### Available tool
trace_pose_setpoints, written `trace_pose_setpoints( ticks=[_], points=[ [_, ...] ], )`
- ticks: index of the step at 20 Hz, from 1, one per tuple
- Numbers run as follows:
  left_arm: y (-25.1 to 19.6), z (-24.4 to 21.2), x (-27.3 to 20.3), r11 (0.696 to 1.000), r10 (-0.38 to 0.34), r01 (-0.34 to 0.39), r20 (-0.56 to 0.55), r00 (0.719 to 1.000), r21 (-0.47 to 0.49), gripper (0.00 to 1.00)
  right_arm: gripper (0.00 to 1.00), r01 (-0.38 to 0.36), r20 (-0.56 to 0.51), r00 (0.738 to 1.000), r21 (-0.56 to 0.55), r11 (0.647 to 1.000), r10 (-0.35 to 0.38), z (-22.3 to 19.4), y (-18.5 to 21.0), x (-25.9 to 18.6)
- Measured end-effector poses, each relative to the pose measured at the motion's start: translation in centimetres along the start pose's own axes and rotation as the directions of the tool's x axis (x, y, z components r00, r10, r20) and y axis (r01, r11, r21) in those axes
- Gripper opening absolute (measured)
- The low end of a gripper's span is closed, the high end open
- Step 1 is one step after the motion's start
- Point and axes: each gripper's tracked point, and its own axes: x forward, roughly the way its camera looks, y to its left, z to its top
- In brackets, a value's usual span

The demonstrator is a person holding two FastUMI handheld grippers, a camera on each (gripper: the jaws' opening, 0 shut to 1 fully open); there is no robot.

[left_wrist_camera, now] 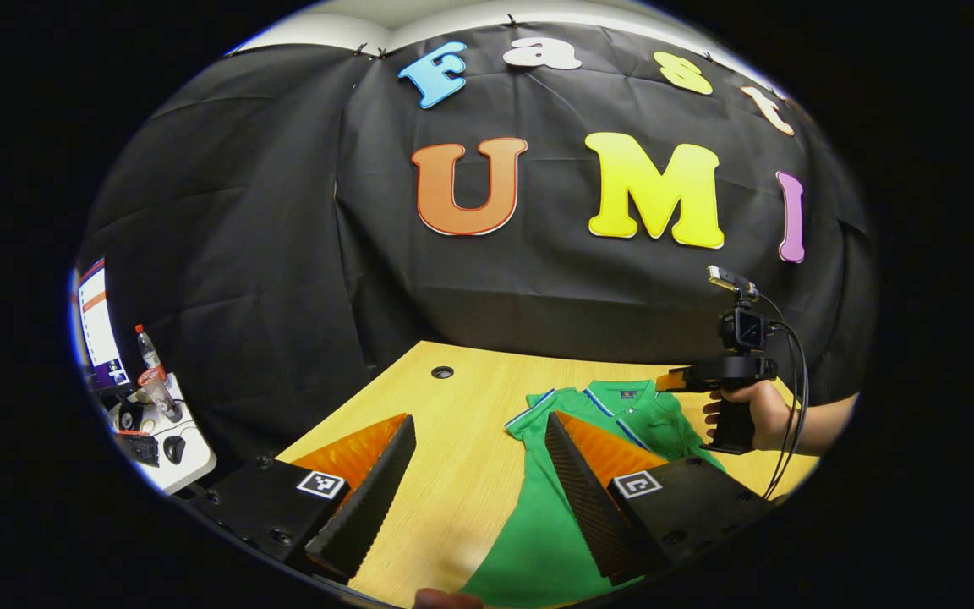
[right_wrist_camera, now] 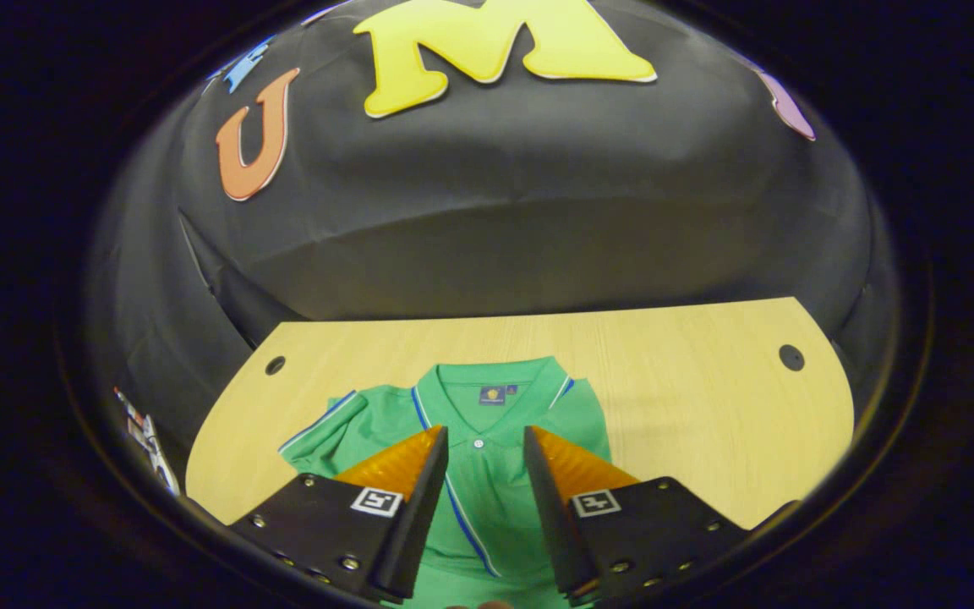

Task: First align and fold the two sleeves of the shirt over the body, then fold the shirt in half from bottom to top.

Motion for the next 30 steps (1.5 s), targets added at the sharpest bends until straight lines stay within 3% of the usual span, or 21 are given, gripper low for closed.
trace_pose_setpoints(
  ticks=[3,4,5,11,18,24,30],
  points=[
    [-0.5,0.7,0.4,0.999,-0.040,0.040,0.018,0.999,0.005,0.99,0.61,0.022,0.051,0.998,-0.021,1.000,-0.021,1.3,-0.5,-3.3],
    [-0.7,0.9,0.8,0.998,-0.059,0.059,0.025,0.998,0.013,0.99,0.80,0.041,0.071,0.997,-0.041,0.998,-0.038,1.9,-1.0,-4.8],
    [-1.0,1.2,1.2,0.997,-0.075,0.075,0.035,0.997,0.021,0.99,0.84,0.049,0.095,0.995,-0.061,0.997,-0.043,2.4,-1.2,-6.5],
    [-2.8,2.8,4.4,0.978,-0.209,0.206,0.079,0.975,0.037,0.99,0.84,0.072,0.207,0.978,-0.171,0.983,-0.036,3.7,-0.5,-17.1],
    [-5.3,2.5,10.3,0.936,-0.346,0.340,0.066,0.936,0.088,0.99,0.83,0.089,0.249,0.968,-0.185,0.979,-0.041,2.5,-1.2,-26.1],
    [-7.3,0.7,16.8,0.899,-0.429,0.424,0.024,0.903,0.108,0.99,0.84,0.148,0.247,0.964,-0.203,0.968,-0.096,1.1,-3.5,-30.1],
    [-9.1,-1.9,23.5,0.874,-0.482,0.482,-0.021,0.876,0.056,0.98,0.84,0.203,0.197,0.967,-0.198,0.959,-0.163,-0.6,-6.2,-30.2]
  ],
)
